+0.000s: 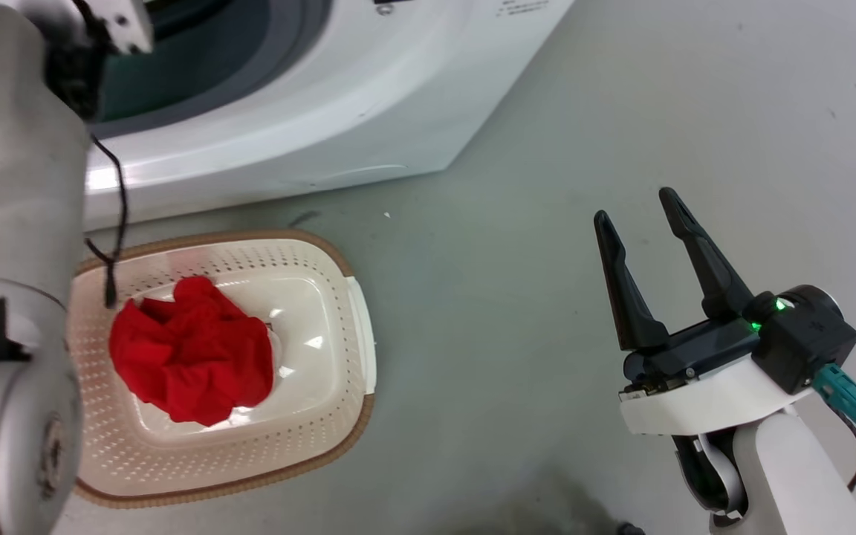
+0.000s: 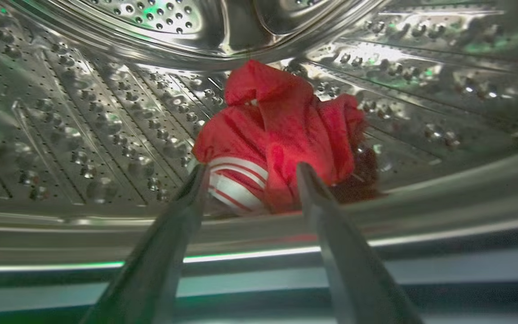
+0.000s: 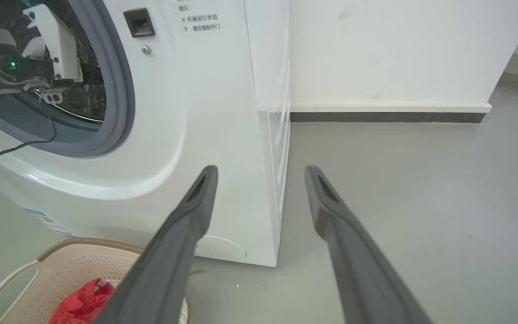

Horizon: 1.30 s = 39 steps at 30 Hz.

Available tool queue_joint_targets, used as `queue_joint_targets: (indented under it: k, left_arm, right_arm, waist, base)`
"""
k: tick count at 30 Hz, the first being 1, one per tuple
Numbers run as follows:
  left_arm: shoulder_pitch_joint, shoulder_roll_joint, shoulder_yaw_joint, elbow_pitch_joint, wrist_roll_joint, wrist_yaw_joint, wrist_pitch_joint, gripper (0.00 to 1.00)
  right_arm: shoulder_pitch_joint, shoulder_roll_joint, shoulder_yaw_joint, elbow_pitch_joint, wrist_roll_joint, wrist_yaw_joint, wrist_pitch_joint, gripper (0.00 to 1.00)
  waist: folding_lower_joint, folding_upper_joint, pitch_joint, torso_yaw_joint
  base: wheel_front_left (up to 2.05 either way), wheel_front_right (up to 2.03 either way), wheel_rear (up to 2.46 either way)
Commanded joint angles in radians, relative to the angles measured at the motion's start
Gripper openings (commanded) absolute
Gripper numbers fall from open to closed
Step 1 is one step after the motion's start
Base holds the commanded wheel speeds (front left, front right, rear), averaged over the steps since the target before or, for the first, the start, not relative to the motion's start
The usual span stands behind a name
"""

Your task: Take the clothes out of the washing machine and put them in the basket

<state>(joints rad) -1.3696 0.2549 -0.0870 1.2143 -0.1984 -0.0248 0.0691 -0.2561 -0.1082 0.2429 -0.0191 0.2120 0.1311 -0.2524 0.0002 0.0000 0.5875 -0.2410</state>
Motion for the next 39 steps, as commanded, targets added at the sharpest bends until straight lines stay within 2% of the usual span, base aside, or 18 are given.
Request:
queue_joint_targets:
  k: [1,7,14,23,28,29,30,39]
  left_arm:
    - [-0.038,0.021,0.000,0.008,0.001,0.009,0.023,1.00]
    - [-0.139,0.072,-0.014,0.014,0.012,0.031,0.091,1.00]
    - [-0.231,0.101,-0.027,0.001,0.019,0.055,0.140,1.00]
    - [-0.287,0.098,-0.036,0.006,0.009,0.088,0.233,1.00]
    - [-0.288,0.107,-0.052,0.003,0.020,0.124,0.262,1.00]
    - [-0.289,0.109,-0.057,-0.001,0.025,0.131,0.262,0.34]
    - [-0.288,0.110,-0.057,-0.009,0.026,0.141,0.253,0.00]
    - [-0.261,0.132,-0.076,-0.116,0.044,0.208,0.139,0.00]
  right_arm:
    - [-0.023,0.000,0.009,0.009,0.013,-0.001,-0.007,1.00]
    - [-0.046,-0.002,0.032,0.015,0.038,-0.001,-0.013,1.00]
    - [-0.062,-0.001,0.063,-0.002,0.068,-0.001,-0.014,1.00]
    - [-0.077,0.005,0.102,-0.008,0.096,-0.001,-0.013,1.00]
    - [-0.080,0.011,0.120,-0.008,0.113,-0.001,-0.013,1.00]
    - [-0.082,0.012,0.124,-0.007,0.115,-0.001,-0.013,1.00]
    - [-0.082,0.012,0.127,-0.005,0.119,-0.001,-0.013,1.00]
    - [-0.093,0.015,0.114,0.005,0.126,-0.001,-0.013,1.00]
  waist:
    - [-0.0002,0.0000,0.056,-0.051]
    - [-0.0002,0.0000,0.131,-0.101]
    - [-0.0002,0.0000,0.199,-0.141]
    - [-0.0002,0.0000,0.249,-0.173]
    - [-0.0002,0.0000,0.261,-0.191]
    - [-0.0002,0.0000,0.263,-0.196]
    - [-0.0002,0.0000,0.264,-0.199]
    - [-0.0002,0.0000,0.255,-0.196]
  base:
    - [0.00,0.00,0.00]
    - [0.00,0.00,0.00]
    - [0.00,0.00,0.00]
    - [0.00,0.00,0.00]
    - [0.00,0.00,0.00]
    - [0.00,0.00,0.00]
    - [0.00,0.00,0.00]
    - [0.00,0.00,0.00]
